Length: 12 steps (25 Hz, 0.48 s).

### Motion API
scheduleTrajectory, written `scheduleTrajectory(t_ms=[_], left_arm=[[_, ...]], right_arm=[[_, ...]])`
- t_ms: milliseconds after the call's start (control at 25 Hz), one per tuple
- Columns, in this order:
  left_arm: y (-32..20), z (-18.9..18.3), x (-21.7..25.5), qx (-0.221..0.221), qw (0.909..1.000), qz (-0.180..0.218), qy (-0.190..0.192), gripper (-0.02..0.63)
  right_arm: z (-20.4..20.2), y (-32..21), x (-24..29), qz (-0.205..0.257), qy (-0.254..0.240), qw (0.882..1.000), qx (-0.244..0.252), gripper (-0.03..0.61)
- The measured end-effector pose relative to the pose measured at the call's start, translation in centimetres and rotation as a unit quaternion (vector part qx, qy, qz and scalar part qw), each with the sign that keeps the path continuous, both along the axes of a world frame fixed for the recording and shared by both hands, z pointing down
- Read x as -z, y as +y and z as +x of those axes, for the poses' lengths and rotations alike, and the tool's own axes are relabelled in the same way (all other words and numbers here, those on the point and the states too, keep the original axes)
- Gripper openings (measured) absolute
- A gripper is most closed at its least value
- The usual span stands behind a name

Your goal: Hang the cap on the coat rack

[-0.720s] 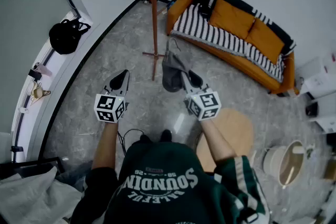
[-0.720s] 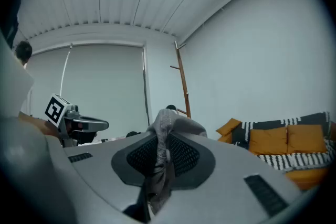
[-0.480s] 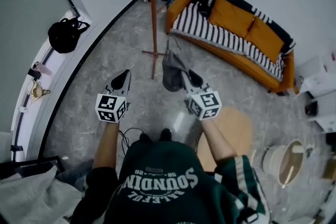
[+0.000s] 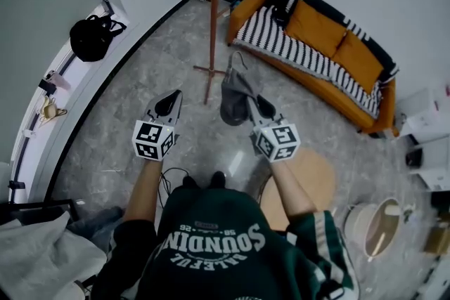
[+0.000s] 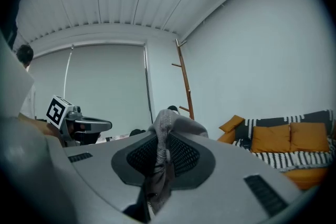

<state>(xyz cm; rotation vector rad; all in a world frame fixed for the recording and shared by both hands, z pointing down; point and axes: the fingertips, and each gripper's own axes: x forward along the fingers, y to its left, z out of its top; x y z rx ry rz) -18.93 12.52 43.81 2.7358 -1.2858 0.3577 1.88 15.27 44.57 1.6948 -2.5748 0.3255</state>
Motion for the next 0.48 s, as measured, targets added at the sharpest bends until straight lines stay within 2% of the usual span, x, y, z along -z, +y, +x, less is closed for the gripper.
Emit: scheduleTrajectory(t_ms=[480], left_arm=[[-1.1,2.1,-0.8,-0.008,0.9999,-0.009,0.001,-0.002]], right_arm=[[0.7,-0.6,-0.7,-0.006,0.003,1.0,0.021,0.046]])
